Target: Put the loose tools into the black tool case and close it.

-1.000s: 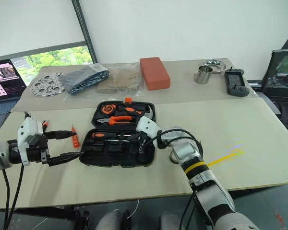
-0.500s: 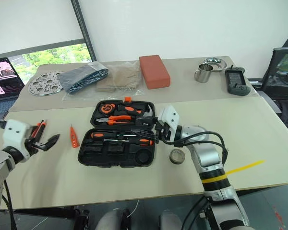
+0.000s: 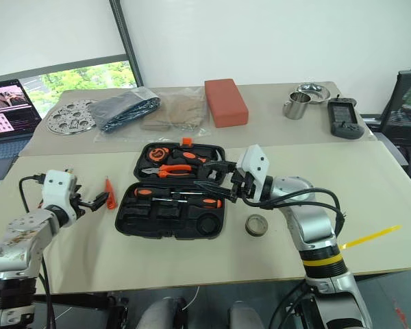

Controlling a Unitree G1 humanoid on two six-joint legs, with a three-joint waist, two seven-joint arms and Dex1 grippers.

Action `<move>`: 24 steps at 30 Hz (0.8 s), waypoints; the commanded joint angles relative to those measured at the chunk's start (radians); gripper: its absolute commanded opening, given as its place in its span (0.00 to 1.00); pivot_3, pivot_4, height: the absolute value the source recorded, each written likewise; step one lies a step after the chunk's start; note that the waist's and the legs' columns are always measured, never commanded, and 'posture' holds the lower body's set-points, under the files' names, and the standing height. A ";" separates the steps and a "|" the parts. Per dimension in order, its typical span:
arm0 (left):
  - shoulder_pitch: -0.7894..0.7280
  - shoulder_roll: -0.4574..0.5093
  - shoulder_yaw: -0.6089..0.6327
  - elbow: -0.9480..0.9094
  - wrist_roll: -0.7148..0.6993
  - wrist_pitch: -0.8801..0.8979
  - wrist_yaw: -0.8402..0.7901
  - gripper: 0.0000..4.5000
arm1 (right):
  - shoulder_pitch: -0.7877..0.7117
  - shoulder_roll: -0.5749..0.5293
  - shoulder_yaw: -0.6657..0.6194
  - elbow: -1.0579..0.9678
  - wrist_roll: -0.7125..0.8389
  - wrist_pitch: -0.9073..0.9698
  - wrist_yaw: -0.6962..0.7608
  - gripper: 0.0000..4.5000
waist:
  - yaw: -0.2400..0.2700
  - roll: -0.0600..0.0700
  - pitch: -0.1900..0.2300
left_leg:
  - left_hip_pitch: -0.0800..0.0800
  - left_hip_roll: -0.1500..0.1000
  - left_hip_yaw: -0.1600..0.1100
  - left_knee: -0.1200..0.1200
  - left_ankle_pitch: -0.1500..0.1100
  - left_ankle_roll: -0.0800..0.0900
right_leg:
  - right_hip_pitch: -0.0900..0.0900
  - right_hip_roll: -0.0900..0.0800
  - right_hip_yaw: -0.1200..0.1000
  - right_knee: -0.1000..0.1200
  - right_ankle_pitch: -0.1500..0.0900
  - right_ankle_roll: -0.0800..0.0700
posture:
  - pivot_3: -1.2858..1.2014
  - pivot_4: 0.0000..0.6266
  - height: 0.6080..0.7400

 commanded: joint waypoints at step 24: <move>-0.084 -0.187 0.095 -0.076 -0.003 0.092 0.212 0.11 | 0.029 -0.033 -0.050 -0.082 0.050 0.018 -0.026 0.61 | 0.004 0.002 -0.001 | 0.003 -0.003 -0.002 0.001 0.001 -0.002 | 0.003 0.000 0.001 0.000 0.000 0.001 | 0.52 0.24 1.00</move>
